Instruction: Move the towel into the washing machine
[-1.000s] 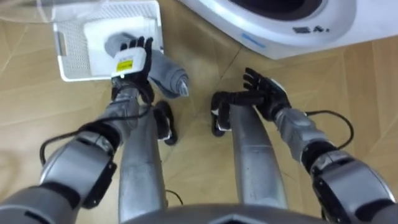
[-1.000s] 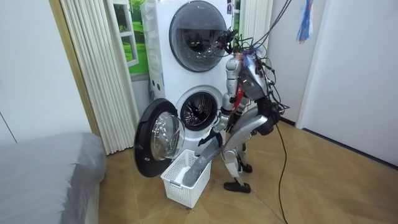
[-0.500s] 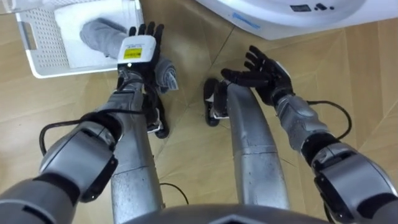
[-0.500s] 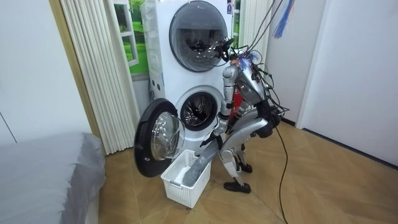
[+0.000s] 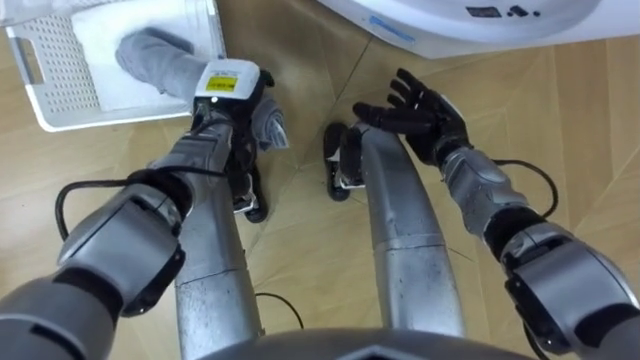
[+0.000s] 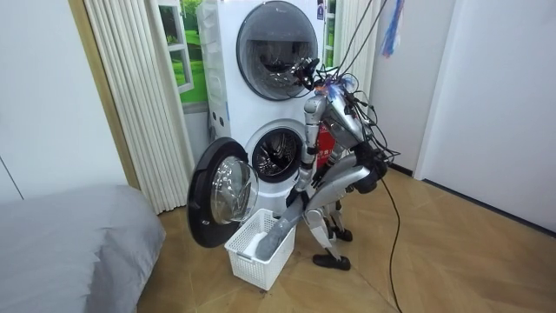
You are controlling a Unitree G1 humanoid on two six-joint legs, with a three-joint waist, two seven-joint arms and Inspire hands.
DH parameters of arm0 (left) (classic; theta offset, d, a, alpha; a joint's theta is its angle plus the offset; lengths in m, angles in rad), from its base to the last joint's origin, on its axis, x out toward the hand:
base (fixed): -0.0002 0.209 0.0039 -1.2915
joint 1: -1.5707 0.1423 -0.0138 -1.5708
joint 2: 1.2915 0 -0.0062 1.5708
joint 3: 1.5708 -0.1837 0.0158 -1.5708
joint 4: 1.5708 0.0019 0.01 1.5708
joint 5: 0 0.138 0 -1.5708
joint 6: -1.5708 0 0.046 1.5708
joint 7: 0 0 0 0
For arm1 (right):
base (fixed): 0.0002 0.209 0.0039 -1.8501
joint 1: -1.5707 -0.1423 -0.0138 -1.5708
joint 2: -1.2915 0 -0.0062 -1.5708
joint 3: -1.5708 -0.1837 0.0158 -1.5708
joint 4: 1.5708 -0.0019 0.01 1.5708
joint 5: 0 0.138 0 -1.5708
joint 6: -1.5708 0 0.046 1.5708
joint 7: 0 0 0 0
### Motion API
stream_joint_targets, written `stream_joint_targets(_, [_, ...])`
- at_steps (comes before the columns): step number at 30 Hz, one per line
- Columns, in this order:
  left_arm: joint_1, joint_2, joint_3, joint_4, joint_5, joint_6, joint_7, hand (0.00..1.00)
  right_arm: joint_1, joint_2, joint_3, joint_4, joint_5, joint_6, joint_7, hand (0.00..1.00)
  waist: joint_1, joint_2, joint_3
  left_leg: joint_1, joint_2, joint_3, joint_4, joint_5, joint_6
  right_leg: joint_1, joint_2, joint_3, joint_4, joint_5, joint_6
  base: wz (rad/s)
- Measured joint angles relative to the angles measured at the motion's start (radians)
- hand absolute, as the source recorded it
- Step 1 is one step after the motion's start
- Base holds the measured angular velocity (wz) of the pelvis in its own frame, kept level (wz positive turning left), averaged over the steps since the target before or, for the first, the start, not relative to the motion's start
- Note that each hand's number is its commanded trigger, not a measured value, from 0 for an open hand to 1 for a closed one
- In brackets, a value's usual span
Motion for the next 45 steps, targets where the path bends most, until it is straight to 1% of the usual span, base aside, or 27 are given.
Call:
stream_joint_targets(3, [-0.001,0.011,-0.017,-0.001,0.0,0.019,-0.043,1.0,-0.005,0.005,0.0,-0.001,0.005,0.01,0.011,0.0,-0.013,0.0,-0.0001,0.0,0.0,0.0,-0.001,0.0,0.0,0.0,-0.001,0.0,-0.001,-0.001,0.0,0.0])
stream_joint_targets(5, [-0.002,0.011,-0.017,-0.001,0.0,0.022,-0.07,1.0,-0.013,0.009,0.0,-0.001,0.005,0.015,0.011,0.0,-0.017,-0.001,-0.0004,0.001,-0.001,0.001,-0.002,0.0,0.0,0.0,-0.001,0.0,-0.002,-0.001,0.0,0.0])
stream_joint_targets(8, [0.006,0.006,-0.016,0.0,-0.004,0.022,-0.117,1.0,-0.018,0.018,-0.002,0.018,-0.017,0.018,0.01,0.0,-0.022,-0.009,-0.0012,0.016,-0.003,0.007,-0.012,0.0,0.0,0.011,-0.005,0.003,-0.007,-0.001,0.0,0.0])
stream_joint_targets(10, [0.025,0.003,-0.017,0.008,-0.019,0.02,-0.139,1.0,-0.016,0.028,0.001,0.041,-0.045,0.017,0.01,0.0,-0.02,-0.01,-0.0018,0.054,-0.002,0.008,-0.042,0.004,-0.001,0.051,-0.003,0.0,-0.041,0.003,0.0,0.0])
stream_joint_targets(13, [0.039,-0.002,-0.016,0.011,-0.019,0.015,-0.144,1.0,-0.009,0.028,0.023,0.048,-0.044,0.026,0.01,0.0,-0.019,-0.011,-0.0025,0.103,-0.004,0.008,-0.088,0.013,-0.002,0.104,-0.001,-0.005,-0.088,0.01,0.004,0.02])
stream_joint_targets(15, [0.05,-0.013,-0.016,0.018,-0.02,-0.003,-0.145,1.0,0.01,0.033,0.031,0.051,-0.055,0.027,0.005,0.0,-0.014,-0.012,-0.0027,0.172,-0.016,0.011,-0.149,0.024,-0.001,0.172,-0.005,-0.003,-0.142,0.014,0.012,0.1])
stream_joint_targets(17, [0.064,-0.019,-0.015,0.018,-0.021,-0.011,-0.142,1.0,0.012,0.034,0.047,0.08,-0.056,0.029,0.003,0.0,-0.007,-0.012,-0.0027,0.231,-0.016,0.021,-0.201,0.033,0.001,0.23,-0.006,-0.003,-0.192,0.021,0.017,0.03])
stream_joint_targets(19, [0.075,-0.027,-0.012,0.019,-0.021,-0.027,-0.13,1.0,0.026,0.036,0.071,0.089,-0.058,0.029,-0.003,0.0,0.011,-0.011,-0.0029,0.299,-0.017,0.025,-0.25,0.039,0.0,0.296,-0.003,-0.005,-0.243,0.029,0.021,-0.06])
stream_joint_targets(21, [0.101,-0.029,-0.003,0.015,-0.021,-0.058,-0.096,1.0,0.051,0.031,0.093,0.089,-0.039,0.028,-0.011,0.0,0.036,-0.009,-0.0043,0.378,-0.02,0.027,-0.309,0.049,-0.001,0.381,-0.007,-0.021,-0.305,0.034,0.023,0.02])
stream_joint_targets(22, [0.108,-0.029,0.007,0.009,-0.022,-0.064,-0.085,1.0,0.056,0.03,0.098,0.089,-0.04,0.028,-0.011,0.0,0.041,-0.009,-0.0044,0.396,-0.023,0.025,-0.324,0.052,-0.001,0.401,-0.011,-0.028,-0.319,0.035,0.023,0.24])
stream_joint_targets(23, [0.122,-0.029,0.022,-0.002,-0.022,-0.072,-0.06,1.0,0.068,0.031,0.097,0.089,-0.04,0.029,-0.01,0.0,0.042,-0.008,-0.0049,0.429,-0.036,0.021,-0.354,0.064,-0.002,0.436,-0.025,-0.041,-0.34,0.036,0.023,0.36])
stream_joint_targets(24, [0.134,-0.024,0.041,-0.015,-0.022,-0.085,-0.031,1.0,0.078,0.031,0.095,0.082,-0.04,0.029,-0.01,0.0,0.044,-0.006,-0.0063,0.457,-0.043,0.022,-0.381,0.074,0.0,0.467,-0.036,-0.053,-0.359,0.037,0.024,0.39])
stream_joint_targets(25, [0.138,-0.021,0.053,-0.02,-0.021,-0.092,-0.015,1.0,0.085,0.029,0.095,0.078,-0.04,0.029,-0.01,0.0,0.048,-0.005,-0.0064,0.471,-0.048,0.02,-0.391,0.078,0.001,0.481,-0.04,-0.056,-0.368,0.037,0.024,0.27])
stream_joint_targets(27, [0.144,-0.009,0.109,-0.027,-0.035,-0.122,0.054,1.0,0.086,0.024,0.095,0.073,-0.04,0.027,-0.011,0.0,0.071,-0.002,-0.0062,0.528,-0.052,0.019,-0.434,0.087,0.001,0.538,-0.046,-0.069,-0.404,0.046,0.026,0.08])
stream_joint_targets(28, [0.147,-0.004,0.121,-0.031,-0.041,-0.126,0.075,1.0,0.086,0.024,0.095,0.073,-0.041,0.027,-0.012,0.0,0.072,0.0,-0.0068,0.541,-0.052,0.019,-0.445,0.089,0.001,0.551,-0.05,-0.077,-0.414,0.046,0.026,0.07])
stream_joint_targets(30, [0.172,0.019,0.163,-0.075,-0.08,-0.138,0.161,1.0,0.087,0.015,0.087,0.06,-0.043,0.024,-0.013,0.0,0.075,0.004,-0.009,0.588,-0.055,0.019,-0.48,0.099,0.001,0.603,-0.056,-0.085,-0.443,0.049,0.03,0.14])
stream_joint_targets(31, [0.18,0.023,0.182,-0.092,-0.081,-0.141,0.18,1.0,0.087,0.013,0.083,0.06,-0.046,0.022,-0.013,0.0,0.079,0.005,-0.0095,0.598,-0.056,0.018,-0.49,0.1,0.002,0.613,-0.057,-0.089,-0.453,0.05,0.03,0.14])
stream_joint_targets(32, [0.189,0.027,0.208,-0.125,-0.096,-0.149,0.213,1.0,0.084,0.007,0.066,0.06,-0.057,0.019,-0.013,0.0,0.087,0.005,-0.0096,0.613,-0.068,0.012,-0.505,0.108,0.003,0.631,-0.061,-0.095,-0.465,0.052,0.032,0.23])
stream_joint_targets(33, [0.19,0.023,0.225,-0.147,-0.116,-0.16,0.24,1.0,0.086,0.0,0.055,0.061,-0.079,0.018,-0.013,0.0,0.091,0.005,-0.0097,0.628,-0.072,0.008,-0.522,0.119,0.006,0.645,-0.074,-0.106,-0.474,0.054,0.034,0.25])
stream_joint_targets(34, [0.191,0.021,0.232,-0.16,-0.121,-0.163,0.25,1.0,0.087,-0.002,0.05,0.061,-0.092,0.019,-0.013,0.0,0.093,0.005,-0.0098,0.635,-0.074,0.009,-0.531,0.123,0.007,0.651,-0.075,-0.106,-0.48,0.057,0.035,0.2])
stream_joint_targets(36, [0.204,0.006,0.241,-0.217,-0.174,-0.168,0.263,1.0,0.086,-0.006,0.039,0.049,-0.13,0.02,-0.011,0.0,0.108,0.009,-0.0116,0.65,-0.079,0.007,-0.562,0.142,0.007,0.67,-0.077,-0.114,-0.513,0.072,0.037,0.06])
stream_joint_targets(37, [0.217,-0.002,0.24,-0.253,-0.221,-0.17,0.263,1.0,0.088,-0.006,0.039,0.034,-0.132,0.02,-0.01,0.0,0.119,0.009,-0.0121,0.653,-0.081,0.008,-0.575,0.149,0.008,0.672,-0.076,-0.114,-0.525,0.078,0.039,0.0])
stream_joint_targets(40, [0.248,-0.018,0.237,-0.332,-0.322,-0.172,0.26,1.0,0.097,0.003,0.033,0.022,-0.166,0.021,-0.009,0.0,0.122,0.01,-0.0124,0.654,-0.083,0.009,-0.584,0.156,0.01,0.673,-0.076,-0.112,-0.527,0.085,0.039,0.04])
stream_joint_targets(42, [0.288,-0.044,0.217,-0.41,-0.475,-0.177,0.241,1.0,0.12,0.0,0.029,-0.014,-0.196,0.026,-0.013,0.0,0.129,0.01,-0.0148,0.657,-0.092,0.008,-0.597,0.165,0.013,0.674,-0.084,-0.114,-0.529,0.088,0.042,0.08])
stream_joint_targets(43, [0.299,-0.047,0.211,-0.428,-0.512,-0.179,0.228,1.0,0.123,0.001,0.029,-0.02,-0.208,0.027,-0.013,0.0,0.13,0.01,-0.0151,0.658,-0.094,0.008,-0.599,0.166,0.014,0.674,-0.086,-0.114,-0.529,0.088,0.043,0.0])
stream_joint_targets(44, [0.322,-0.05,0.198,-0.461,-0.587,-0.181,0.197,1.0,0.13,0.003,0.029,-0.031,-0.236,0.028,-0.012,0.0,0.13,0.009,-0.0159,0.661,-0.097,0.008,-0.601,0.167,0.015,0.674,-0.088,-0.112,-0.527,0.09,0.043,0.0])
stream_joint_targets(45, [0.335,-0.053,0.178,-0.487,-0.678,-0.181,0.159,1.0,0.139,0.003,0.032,-0.042,-0.242,0.027,-0.011,0.0,0.128,0.009,-0.0192,0.661,-0.098,0.006,-0.601,0.17,0.015,0.674,-0.089,-0.111,-0.527,0.091,0.044,0.0])
